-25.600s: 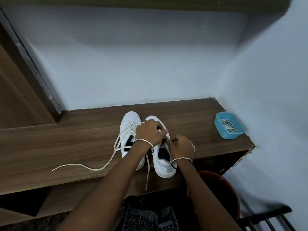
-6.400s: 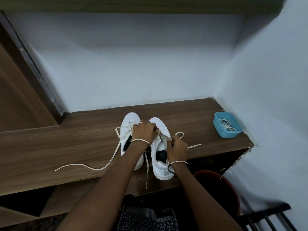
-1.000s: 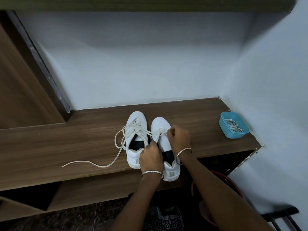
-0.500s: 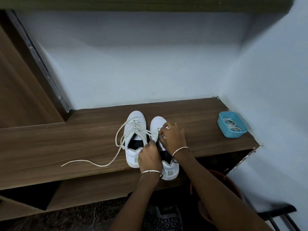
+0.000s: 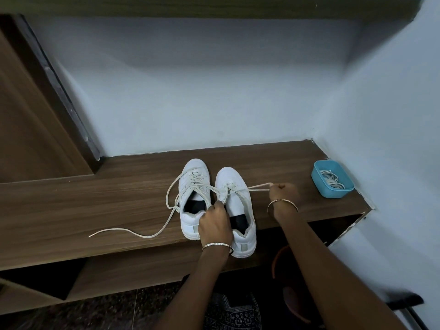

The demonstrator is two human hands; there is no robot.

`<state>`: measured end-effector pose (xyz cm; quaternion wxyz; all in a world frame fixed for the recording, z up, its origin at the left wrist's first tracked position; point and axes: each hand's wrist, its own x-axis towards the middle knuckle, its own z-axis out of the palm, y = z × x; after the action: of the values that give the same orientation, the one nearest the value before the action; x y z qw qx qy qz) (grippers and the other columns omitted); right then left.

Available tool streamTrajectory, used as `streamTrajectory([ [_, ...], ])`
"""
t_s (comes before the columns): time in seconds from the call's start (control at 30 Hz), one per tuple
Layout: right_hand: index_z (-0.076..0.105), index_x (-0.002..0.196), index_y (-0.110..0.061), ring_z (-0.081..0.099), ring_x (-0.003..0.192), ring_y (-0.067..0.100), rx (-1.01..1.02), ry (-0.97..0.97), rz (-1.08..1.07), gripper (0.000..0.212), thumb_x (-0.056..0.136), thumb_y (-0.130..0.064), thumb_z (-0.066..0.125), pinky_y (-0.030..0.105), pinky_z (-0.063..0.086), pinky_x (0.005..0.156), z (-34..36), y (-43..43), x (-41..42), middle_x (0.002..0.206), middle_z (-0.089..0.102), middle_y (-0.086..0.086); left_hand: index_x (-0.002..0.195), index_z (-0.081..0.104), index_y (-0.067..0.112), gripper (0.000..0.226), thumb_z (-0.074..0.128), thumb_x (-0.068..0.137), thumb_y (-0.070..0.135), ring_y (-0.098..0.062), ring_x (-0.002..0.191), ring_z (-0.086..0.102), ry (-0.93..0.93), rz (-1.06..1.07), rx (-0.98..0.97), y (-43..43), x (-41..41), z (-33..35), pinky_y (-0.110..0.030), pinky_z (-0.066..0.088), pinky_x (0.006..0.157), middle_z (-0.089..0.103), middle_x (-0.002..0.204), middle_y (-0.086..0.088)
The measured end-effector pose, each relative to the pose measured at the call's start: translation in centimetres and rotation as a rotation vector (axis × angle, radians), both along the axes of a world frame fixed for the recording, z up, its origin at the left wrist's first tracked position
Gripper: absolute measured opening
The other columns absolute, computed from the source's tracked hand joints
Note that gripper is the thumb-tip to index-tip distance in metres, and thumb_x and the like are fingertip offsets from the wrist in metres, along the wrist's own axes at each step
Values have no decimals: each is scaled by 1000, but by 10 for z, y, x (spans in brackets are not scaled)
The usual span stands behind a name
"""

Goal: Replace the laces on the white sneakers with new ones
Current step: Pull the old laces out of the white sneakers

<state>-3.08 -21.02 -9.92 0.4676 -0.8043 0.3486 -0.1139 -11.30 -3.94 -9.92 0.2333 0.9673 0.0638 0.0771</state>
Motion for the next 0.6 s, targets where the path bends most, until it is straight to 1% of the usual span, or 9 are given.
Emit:
streamTrajectory([
  [0.03,76,97,-12,66,105,34,-26,1,14,18,87,-19,63,34,49,90,-2,0,-2,104,74,12,96,57,10,14,45,94,2,-32,86,68,-3,-1,-1,0,0,0,-33,37,61,69,93,-11],
  [0.1,73,98,-19,63,107,30,-113,-101,117,19,82,-18,63,37,49,93,-3,9,-7,107,71,7,96,57,9,14,46,94,1,-33,85,68,-14,-4,-5,1,0,-1,-33,37,60,69,92,-11],
  [0.2,69,98,-29,55,108,24,-370,-277,466,23,76,-30,66,40,43,91,-4,31,-16,109,64,-2,99,56,10,15,45,93,1,-33,88,67,-7,-16,10,0,1,-1,-35,40,63,69,96,-11],
  [0.23,70,95,-31,53,108,23,-462,-285,570,20,75,-33,67,41,43,88,-3,39,-17,109,62,-5,101,56,11,16,45,93,1,-33,91,67,2,-20,18,0,1,0,-35,42,66,69,99,-11],
  [0.3,71,88,-31,51,111,22,-656,-241,700,12,76,-33,69,40,39,86,-3,52,-18,113,60,-8,104,55,12,18,44,93,2,-31,95,67,18,-28,34,1,1,1,-35,46,71,68,103,-9],
  [0.4,71,82,-28,51,114,24,-798,-198,742,2,80,-27,70,37,24,80,-4,62,-18,115,61,-7,106,54,12,20,44,93,2,-30,97,66,34,-32,51,2,0,2,-35,48,74,68,106,-9],
  [0.47,71,80,-26,53,111,25,-865,-217,717,3,82,-26,69,37,24,78,-4,63,-20,111,64,-7,105,55,12,20,44,93,1,-30,97,66,35,-38,52,1,-1,3,-35,47,74,68,106,-9],
  [0.53,70,85,-25,52,111,22,-837,-205,646,8,87,-28,63,38,28,80,1,61,-21,109,64,-7,104,56,11,19,44,93,1,-31,95,67,31,-35,55,1,0,3,-34,46,72,68,103,-10],
  [0.6,68,89,-24,50,110,22,-721,-193,533,10,90,-27,59,38,31,83,7,55,-20,107,63,-6,102,58,10,17,46,93,1,-32,91,68,13,-30,40,1,1,2,-34,42,67,70,99,-11],
])
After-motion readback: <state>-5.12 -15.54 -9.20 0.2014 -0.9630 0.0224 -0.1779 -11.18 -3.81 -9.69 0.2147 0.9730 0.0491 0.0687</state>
